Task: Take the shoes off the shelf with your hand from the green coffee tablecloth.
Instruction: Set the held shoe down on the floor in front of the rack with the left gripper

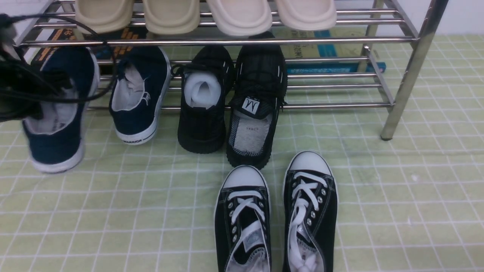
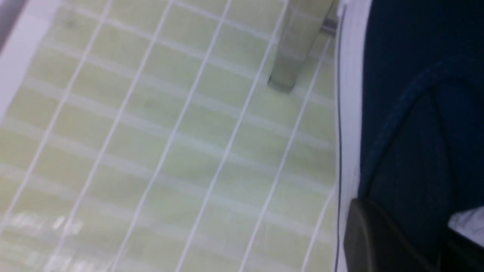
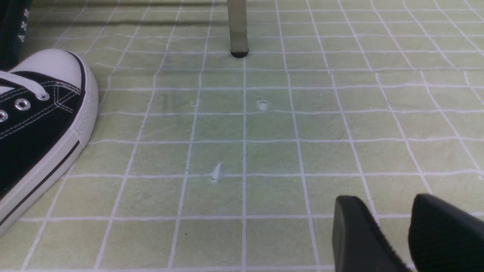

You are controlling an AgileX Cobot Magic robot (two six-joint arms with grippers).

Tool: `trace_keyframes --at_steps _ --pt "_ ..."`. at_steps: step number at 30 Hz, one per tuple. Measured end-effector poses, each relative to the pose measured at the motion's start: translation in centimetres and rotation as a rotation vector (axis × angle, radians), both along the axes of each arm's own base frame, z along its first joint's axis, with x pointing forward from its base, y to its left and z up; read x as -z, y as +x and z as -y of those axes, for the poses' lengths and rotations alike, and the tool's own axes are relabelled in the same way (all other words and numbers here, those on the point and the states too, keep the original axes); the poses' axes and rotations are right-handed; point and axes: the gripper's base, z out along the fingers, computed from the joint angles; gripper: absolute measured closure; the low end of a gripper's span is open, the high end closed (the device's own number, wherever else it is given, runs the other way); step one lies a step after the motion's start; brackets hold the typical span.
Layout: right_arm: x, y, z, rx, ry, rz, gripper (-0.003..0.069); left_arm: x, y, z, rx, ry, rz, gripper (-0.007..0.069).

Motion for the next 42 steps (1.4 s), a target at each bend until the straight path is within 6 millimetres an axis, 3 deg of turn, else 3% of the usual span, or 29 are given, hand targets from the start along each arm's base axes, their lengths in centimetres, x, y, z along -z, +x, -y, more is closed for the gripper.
trace_keyframes --at_steps 8,13,15,16,21,26,33,42 --pt "0.0 0.0 0.0 0.000 -0.001 0.000 0.0422 -3.5 -7.7 -0.1 -0.052 0.009 -0.161 0.0592" --pt "0.0 0.0 0.0 0.000 -0.001 0.000 0.0422 -2.4 -11.0 0.2 -0.061 -0.011 -0.222 0.0592" --pt "0.0 0.0 0.0 0.000 -0.001 0.000 0.0422 -1.4 -12.0 0.4 -0.057 -0.029 -0.243 0.0592" --pt "0.0 0.0 0.0 0.000 -0.001 0.000 0.0422 0.1 -12.7 0.8 -0.040 -0.054 -0.264 0.0592" --pt "0.0 0.0 0.0 0.000 -0.001 0.000 0.0422 4.8 -13.1 2.9 0.078 -0.112 -0.293 0.0592" --pt "0.0 0.0 0.0 0.000 -0.001 0.000 0.0422 7.5 -12.3 4.9 0.173 -0.124 -0.266 0.0592" --pt "0.0 0.0 0.0 -0.001 -0.002 0.000 0.0422 9.1 -10.3 6.7 0.210 -0.145 -0.217 0.0592" --pt "0.0 0.0 0.0 -0.001 -0.002 0.000 0.0422 9.9 -9.5 6.3 0.161 -0.095 -0.222 0.0592"
